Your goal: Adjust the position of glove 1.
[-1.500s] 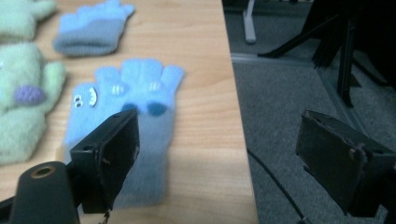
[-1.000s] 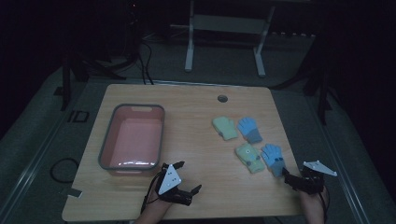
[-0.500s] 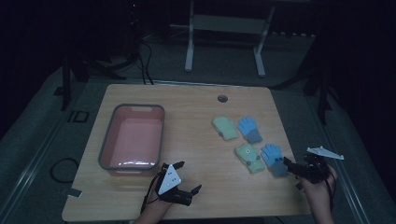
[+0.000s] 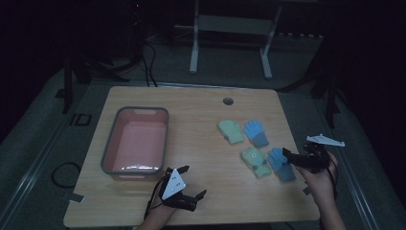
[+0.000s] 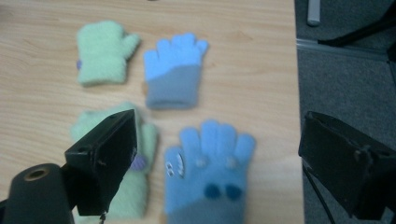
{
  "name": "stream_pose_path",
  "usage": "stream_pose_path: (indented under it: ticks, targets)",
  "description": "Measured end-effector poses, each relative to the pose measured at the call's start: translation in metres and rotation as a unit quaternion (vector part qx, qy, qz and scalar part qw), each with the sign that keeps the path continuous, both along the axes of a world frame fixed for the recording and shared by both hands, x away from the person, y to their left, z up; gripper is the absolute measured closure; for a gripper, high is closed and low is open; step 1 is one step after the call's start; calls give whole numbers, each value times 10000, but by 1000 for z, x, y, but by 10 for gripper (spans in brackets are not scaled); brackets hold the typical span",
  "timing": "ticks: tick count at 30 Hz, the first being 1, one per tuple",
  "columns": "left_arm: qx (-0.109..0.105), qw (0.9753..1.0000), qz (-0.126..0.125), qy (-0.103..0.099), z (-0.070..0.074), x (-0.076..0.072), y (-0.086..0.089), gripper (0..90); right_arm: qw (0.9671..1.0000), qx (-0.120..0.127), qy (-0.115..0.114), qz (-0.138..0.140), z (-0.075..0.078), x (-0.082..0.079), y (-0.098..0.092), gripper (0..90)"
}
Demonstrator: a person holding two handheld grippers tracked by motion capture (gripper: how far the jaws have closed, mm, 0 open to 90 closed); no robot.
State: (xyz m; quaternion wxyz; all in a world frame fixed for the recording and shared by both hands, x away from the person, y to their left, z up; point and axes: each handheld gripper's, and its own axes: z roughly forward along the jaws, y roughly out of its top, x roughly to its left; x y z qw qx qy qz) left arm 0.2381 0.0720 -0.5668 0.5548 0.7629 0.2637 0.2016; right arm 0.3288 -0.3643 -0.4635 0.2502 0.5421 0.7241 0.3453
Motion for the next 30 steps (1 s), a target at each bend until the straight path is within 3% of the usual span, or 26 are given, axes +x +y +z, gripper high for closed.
stream_pose_path:
  ticks: [14,19,30]
  targets:
    - [-4,10000,-38,6,0,0,0,10,9986,-118,84,509,15,33,39,138]
    - [-6,10000,-49,14,0,0,0,10,9979,-93,47,643,17,42,51,208]
    - [-7,10000,-70,21,0,0,0,10,9926,-29,253,1185,5,64,85,274]
